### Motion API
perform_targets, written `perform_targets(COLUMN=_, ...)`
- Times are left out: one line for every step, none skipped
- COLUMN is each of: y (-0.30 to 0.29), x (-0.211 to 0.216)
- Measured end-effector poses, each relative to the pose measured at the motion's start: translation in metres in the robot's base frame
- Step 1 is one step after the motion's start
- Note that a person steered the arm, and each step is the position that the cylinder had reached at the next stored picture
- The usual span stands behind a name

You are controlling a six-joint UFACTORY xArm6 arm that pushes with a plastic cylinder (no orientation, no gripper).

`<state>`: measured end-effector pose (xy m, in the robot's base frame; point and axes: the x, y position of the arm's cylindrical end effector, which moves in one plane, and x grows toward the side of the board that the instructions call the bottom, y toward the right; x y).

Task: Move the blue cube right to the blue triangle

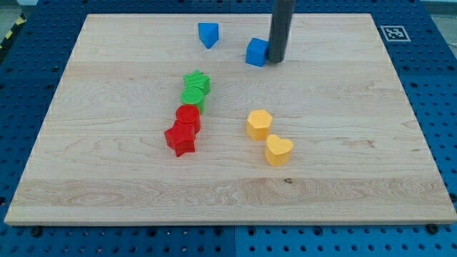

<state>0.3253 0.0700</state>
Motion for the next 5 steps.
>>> perform_targets(y=-0.015, x=0.007)
perform_targets(y=-0.016, x=0.028)
perform_targets(y=-0.026, x=0.029)
perform_targets(y=-0.039, x=0.006)
perform_targets(y=-0.047, x=-0.002)
